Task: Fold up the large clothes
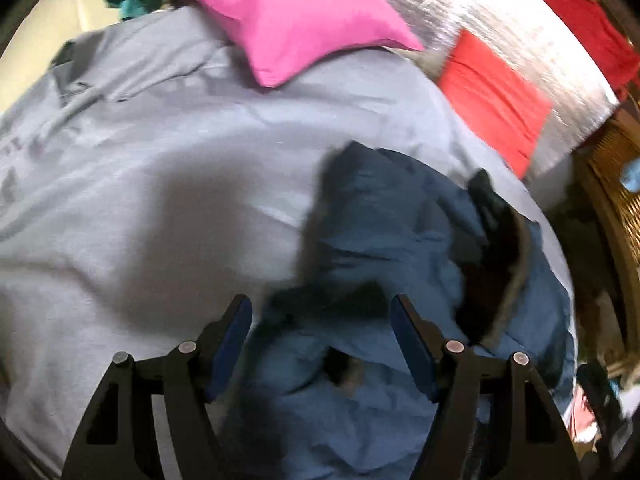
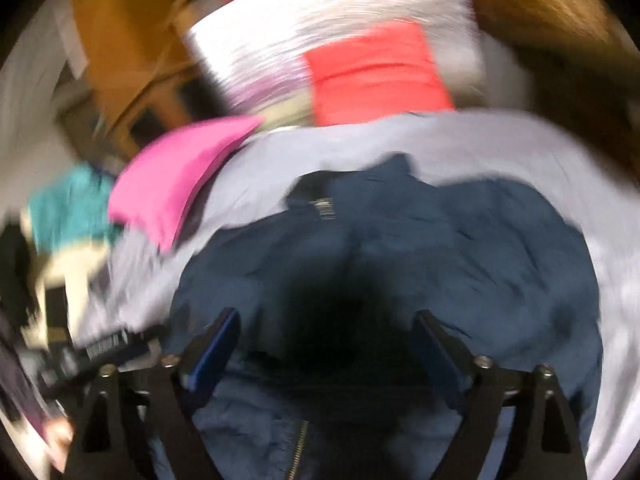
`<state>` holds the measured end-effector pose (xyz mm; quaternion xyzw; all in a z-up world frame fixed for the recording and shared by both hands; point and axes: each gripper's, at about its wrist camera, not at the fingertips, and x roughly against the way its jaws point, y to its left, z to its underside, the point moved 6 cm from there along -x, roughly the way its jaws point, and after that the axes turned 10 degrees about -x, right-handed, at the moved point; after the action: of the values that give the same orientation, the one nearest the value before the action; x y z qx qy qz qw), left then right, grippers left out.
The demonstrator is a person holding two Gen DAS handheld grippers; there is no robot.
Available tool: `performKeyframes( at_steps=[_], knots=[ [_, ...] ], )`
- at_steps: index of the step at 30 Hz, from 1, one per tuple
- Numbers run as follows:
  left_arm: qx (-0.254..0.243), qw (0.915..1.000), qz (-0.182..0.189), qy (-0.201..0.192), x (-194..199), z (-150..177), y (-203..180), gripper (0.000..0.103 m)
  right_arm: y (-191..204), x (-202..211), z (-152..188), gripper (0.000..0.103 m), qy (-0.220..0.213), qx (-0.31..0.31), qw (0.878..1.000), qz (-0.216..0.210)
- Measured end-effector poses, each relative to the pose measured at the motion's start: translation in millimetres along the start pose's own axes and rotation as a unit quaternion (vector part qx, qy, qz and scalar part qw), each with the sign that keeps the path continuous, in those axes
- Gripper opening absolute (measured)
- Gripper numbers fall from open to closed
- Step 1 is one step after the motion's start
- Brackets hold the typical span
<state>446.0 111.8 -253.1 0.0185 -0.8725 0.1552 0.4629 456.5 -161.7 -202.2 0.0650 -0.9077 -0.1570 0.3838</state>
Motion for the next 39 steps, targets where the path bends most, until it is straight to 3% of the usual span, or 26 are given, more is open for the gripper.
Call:
performKeyframes(
  at_steps=[1,3,6,7,8,10,12,15,18,22,27,29,30,33,35,39],
  knots=[
    [0.005,1.0,-0.008,-0.003,1,-1,6,0.072,18,-5,3,0.103,0.004,0.044,0.999,0.011],
    [0.013,0.9998,-0.014,-0.004,4,-4,15,0.072,41,-23,14,0.103,0.013,0.121,0.991,0.047],
    [0.021,0.9997,-0.008,-0.01,5,-7,22,0.072,58,-53,31,0.102,0.021,0.225,0.966,0.122],
    [0.019,0.9998,-0.005,-0.01,5,-7,21,0.072,58,-61,31,0.102,0.016,0.246,0.957,0.152],
    [0.016,0.9998,-0.003,-0.009,4,-7,20,0.072,56,-61,28,0.101,0.01,0.246,0.956,0.16],
    [0.008,1.0,0.001,-0.003,3,-5,17,0.072,42,-53,11,0.101,-0.013,0.18,0.973,0.146],
    [0.002,1.0,0.003,0.0,2,-4,14,0.072,6,-36,-10,0.101,-0.035,0.046,0.991,0.117],
    [-0.001,1.0,0.002,-0.001,5,-4,12,0.072,-58,-16,-17,0.101,-0.045,-0.128,0.989,0.063],
    [-0.01,0.9999,0.008,0.001,3,-2,4,0.072,-112,-5,-5,0.101,-0.037,-0.255,0.966,-0.006],
    [-0.032,0.9994,0.007,0.005,0,2,-9,0.072,-157,10,11,0.102,-0.037,-0.359,0.926,-0.111],
    [-0.059,0.9982,0.001,0.011,-5,6,-23,0.072,-193,10,15,0.102,-0.03,-0.451,0.874,-0.176],
    [-0.07,0.9974,-0.007,0.017,-9,6,-27,0.072,-203,1,14,0.096,-0.012,-0.472,0.863,-0.178],
    [-0.076,0.9969,-0.011,0.02,-11,7,-29,0.072,-203,-10,13,0.085,0.007,-0.47,0.866,-0.17],
    [-0.092,0.9949,-0.026,0.031,-17,9,-33,0.072,-205,-28,8,0.028,0.044,-0.442,0.888,-0.115],
    [-0.094,0.9947,-0.029,0.031,-17,9,-33,0.072,-199,-24,2,0.022,0.04,-0.415,0.904,-0.098],
    [-0.106,0.9937,-0.036,0.003,-6,4,-37,0.072,-183,15,-20,0.019,-0.046,-0.34,0.936,-0.075]
  ],
)
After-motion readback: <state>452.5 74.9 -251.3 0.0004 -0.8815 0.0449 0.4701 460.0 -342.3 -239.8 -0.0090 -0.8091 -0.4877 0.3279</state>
